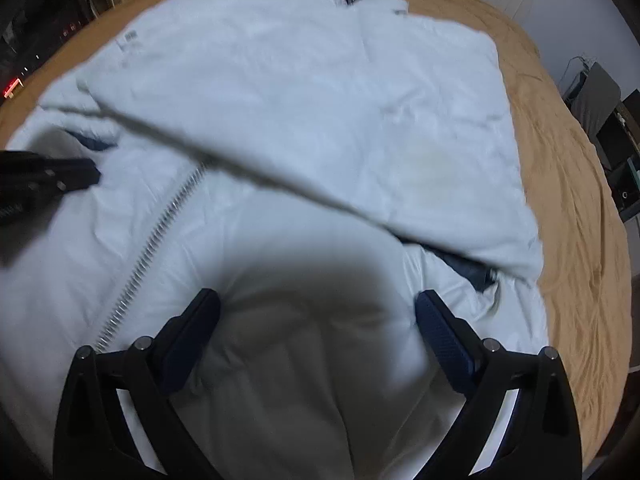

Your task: Fold large clothes

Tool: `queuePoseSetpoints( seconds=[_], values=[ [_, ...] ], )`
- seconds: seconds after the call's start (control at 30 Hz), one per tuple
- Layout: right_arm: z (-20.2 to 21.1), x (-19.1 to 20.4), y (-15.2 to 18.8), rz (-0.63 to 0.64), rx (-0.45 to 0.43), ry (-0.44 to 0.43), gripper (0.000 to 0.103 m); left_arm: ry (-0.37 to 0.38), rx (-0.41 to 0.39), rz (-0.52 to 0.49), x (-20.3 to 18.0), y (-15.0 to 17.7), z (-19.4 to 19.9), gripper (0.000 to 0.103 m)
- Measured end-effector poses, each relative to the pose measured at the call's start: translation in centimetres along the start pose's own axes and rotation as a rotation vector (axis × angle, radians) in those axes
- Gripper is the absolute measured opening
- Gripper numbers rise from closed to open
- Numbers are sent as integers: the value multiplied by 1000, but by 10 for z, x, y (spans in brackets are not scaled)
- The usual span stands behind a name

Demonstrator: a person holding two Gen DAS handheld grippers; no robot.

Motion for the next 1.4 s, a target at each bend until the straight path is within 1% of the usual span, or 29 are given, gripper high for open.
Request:
queuePoseSetpoints(
  seconds=[0.03, 0.1, 0.17, 0.23, 0.3, 0.37, 0.43, 0.47, 0.5, 0.53, 0.57, 0.6, 0.63, 0.67, 0.7, 0.73, 0.77, 0.8, 0.83, 0.87, 0.97, 1.0, 1.03, 1.07, 1.13, 1.2, 1.27, 1.3, 1.4],
  values=[
    [1, -6, 7, -30, 8, -38, 99, 13, 5, 27, 6, 3, 5, 14],
    [7, -24, 21, -79, 30, -65, 99, 32, 15, 76, 21, 13, 16, 13],
    [14, -41, 35, -96, 40, -63, 99, 32, 34, 93, 31, 25, 26, 11],
    [18, -51, 53, -84, 75, -58, 99, 32, 34, 109, 37, 36, 35, 11],
    [20, -53, 63, -95, 94, -81, 100, 38, 40, 137, 43, 32, 43, 12],
    [26, -57, 60, -112, 94, -100, 100, 71, 21, 194, 57, 19, 60, 12],
    [40, -72, 45, -183, 52, -140, 100, 73, -42, 228, 81, 5, 82, 13],
    [49, -85, 36, -233, 11, -168, 101, 33, -68, 250, 103, -1, 92, 13],
    [53, -99, 30, -276, -14, -189, 103, -24, -67, 280, 124, -3, 99, 13],
    [52, -116, 27, -317, -17, -195, 103, -55, -60, 313, 143, -3, 103, 13],
    [49, -131, 26, -356, -15, -187, 103, -41, -63, 347, 159, -2, 107, 13],
    [44, -146, 24, -402, -18, -180, 103, -30, -65, 384, 173, -1, 109, 16],
    [37, -162, 23, -455, -18, -196, 103, -28, -54, 401, 182, 1, 107, 22],
    [31, -167, 24, -498, -7, -231, 103, -18, -44, 413, 186, 3, 103, 45],
    [21, -172, 23, -543, 10, -299, 103, 12, -27, 423, 184, 5, 98, 71],
    [14, -174, 28, -590, 37, -346, 103, 61, -25, 422, 177, 5, 94, 76],
    [3, -173, 32, -640, 76, -386, 103, 111, -43, 417, 169, 3, 94, 77],
    [-5, -169, 36, -670, 108, -417, 103, 127, -58, 409, 163, 0, 92, 77],
    [-10, -167, 38, -685, 122, -427, 103, 120, -59, 394, 157, 1, 88, 78],
    [-9, -163, 40, -686, 112, -441, 103, 117, -47, 372, 152, -1, 83, 78],
    [-3, -143, 36, -653, 90, -531, 103, 165, 12, 326, 138, -5, 63, 85],
    [-2, -135, 35, -637, 100, -568, 103, 183, 27, 317, 137, -4, 58, 88],
    [-4, -124, 34, -610, 126, -613, 103, 196, 47, 304, 135, -2, 52, 89],
    [-9, -117, 33, -587, 152, -626, 103, 204, 67, 284, 133, 1, 48, 89],
    [-11, -108, 35, -532, 184, -620, 103, 238, 64, 241, 126, 4, 50, 89],
    [-3, -97, 38, -500, 203, -684, 103, 295, 79, 250, 120, 16, 56, 89],
    [8, -90, 46, -503, 217, -774, 103, 357, 127, 255, 109, 34, 62, 89],
    [12, -89, 51, -510, 223, -803, 103, 412, 149, 255, 100, 44, 65, 89],
    [24, -77, 67, -529, 253, -888, 103, 499, 196, 254, 81, 70, 74, 89]
  ],
)
Point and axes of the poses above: each gripper's, at about its wrist camera, not at the fingertips, and z roughly against the way its jaws point, x to its left, y to its underside, the point moved 10 cm from there along -z, roughly the way its jaws point, and after that the axes turned 5 degrees about -z, right-handed, at the moved point
